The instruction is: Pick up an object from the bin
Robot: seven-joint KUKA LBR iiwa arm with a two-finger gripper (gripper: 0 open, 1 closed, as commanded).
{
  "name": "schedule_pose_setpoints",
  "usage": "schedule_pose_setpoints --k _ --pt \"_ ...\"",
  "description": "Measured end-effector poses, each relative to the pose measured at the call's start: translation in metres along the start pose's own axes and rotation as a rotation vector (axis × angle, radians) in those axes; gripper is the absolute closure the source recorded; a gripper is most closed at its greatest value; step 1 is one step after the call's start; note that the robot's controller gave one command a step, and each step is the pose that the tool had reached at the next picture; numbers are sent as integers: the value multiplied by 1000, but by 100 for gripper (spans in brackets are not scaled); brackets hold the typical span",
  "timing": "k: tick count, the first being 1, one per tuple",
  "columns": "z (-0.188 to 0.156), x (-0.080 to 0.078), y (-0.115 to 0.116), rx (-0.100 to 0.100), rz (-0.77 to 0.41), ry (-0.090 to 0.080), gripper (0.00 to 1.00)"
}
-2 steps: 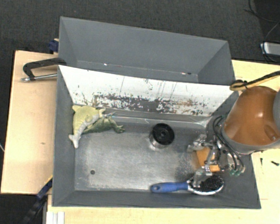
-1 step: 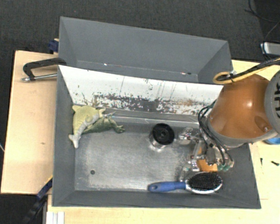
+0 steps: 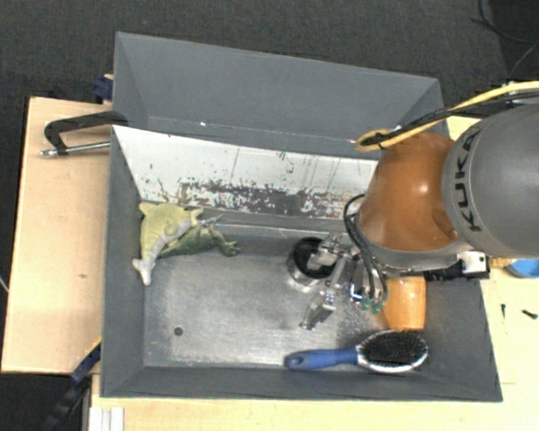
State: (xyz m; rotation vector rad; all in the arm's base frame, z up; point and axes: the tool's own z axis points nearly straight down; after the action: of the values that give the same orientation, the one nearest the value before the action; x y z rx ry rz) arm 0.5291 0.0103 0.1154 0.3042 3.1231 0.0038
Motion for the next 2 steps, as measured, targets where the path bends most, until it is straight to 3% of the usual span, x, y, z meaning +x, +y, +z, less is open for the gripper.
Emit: schedule_pose_setpoints --k 1,2 --pt "10 -44 -4 -2 -112 -1 0" --pt "11 -44 -5 1 -110 -3 100"
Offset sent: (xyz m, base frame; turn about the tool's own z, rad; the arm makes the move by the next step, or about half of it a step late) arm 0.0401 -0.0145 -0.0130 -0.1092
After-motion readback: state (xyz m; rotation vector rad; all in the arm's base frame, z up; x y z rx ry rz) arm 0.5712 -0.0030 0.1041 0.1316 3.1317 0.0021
